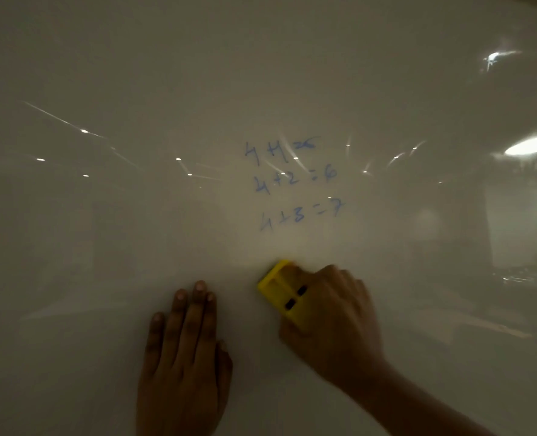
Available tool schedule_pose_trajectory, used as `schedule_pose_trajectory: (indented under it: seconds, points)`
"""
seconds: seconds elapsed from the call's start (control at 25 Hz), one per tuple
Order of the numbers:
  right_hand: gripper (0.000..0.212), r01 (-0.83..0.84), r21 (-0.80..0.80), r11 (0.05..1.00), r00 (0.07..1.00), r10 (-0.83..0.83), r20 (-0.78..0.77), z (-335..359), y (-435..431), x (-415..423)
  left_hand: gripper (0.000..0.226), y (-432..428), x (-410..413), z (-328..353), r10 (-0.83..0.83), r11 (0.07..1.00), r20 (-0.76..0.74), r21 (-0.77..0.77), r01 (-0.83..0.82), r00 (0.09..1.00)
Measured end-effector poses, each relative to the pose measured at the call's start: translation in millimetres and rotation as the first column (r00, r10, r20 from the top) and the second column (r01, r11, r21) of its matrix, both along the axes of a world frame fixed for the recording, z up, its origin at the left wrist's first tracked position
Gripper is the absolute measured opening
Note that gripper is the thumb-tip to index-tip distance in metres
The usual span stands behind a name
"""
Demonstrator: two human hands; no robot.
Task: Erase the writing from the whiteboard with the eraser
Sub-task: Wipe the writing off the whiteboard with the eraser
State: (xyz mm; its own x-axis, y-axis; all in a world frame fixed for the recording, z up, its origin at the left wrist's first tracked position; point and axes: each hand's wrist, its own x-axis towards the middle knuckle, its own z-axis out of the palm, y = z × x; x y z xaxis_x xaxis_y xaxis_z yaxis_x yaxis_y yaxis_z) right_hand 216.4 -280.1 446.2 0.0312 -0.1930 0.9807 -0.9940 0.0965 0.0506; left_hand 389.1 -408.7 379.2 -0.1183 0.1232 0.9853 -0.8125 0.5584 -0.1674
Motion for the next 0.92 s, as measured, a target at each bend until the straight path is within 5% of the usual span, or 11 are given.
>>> schedule_pose_trajectory:
  seconds: [0.12,0.32,0.4,0.48,0.56,0.72,0.84,0.92]
  points:
    - [0.054,-0.064,-0.130,0.989,0.981,0.086,0.171,9,0,-2,0.058,-1,0,1,-0.009,1.000,0.010,0.008,0.009,1.000]
    - [0.051,-0.088,0.063,0.994,0.989,0.095,-0.110,-13,-3,1,0.058,2,2,1,-0.014,1.000,0.014,-0.008,0.014,1.000]
    - [0.046,0.003,-0.034,0.999,0.999,-0.002,0.046,-7,11,-36,0.057,3,3,1,-0.013,1.000,0.017,0.001,0.013,1.000]
    - [0.055,0.021,-0.169,0.985,0.924,0.046,0.379,10,25,-65,0.057,4,1,1,-0.005,1.000,-0.002,0.011,0.005,1.000]
    - [0.064,0.029,-0.229,0.973,0.880,0.083,0.467,15,24,-65,0.057,4,-1,1,0.002,1.000,-0.012,0.013,-0.002,1.000]
    - [0.055,-0.096,0.029,0.995,0.995,0.096,0.003,-12,5,-25,0.057,4,0,2,0.026,1.000,-0.014,-0.010,-0.027,1.000]
    - [0.047,0.170,0.071,0.983,0.966,-0.152,-0.212,21,18,-52,0.056,5,-2,4,0.049,0.999,-0.031,0.006,-0.049,0.998]
    - [0.051,0.134,-0.065,0.989,0.976,-0.120,0.184,55,31,-74,0.057,5,-4,5,0.062,0.998,-0.038,0.031,-0.061,0.997]
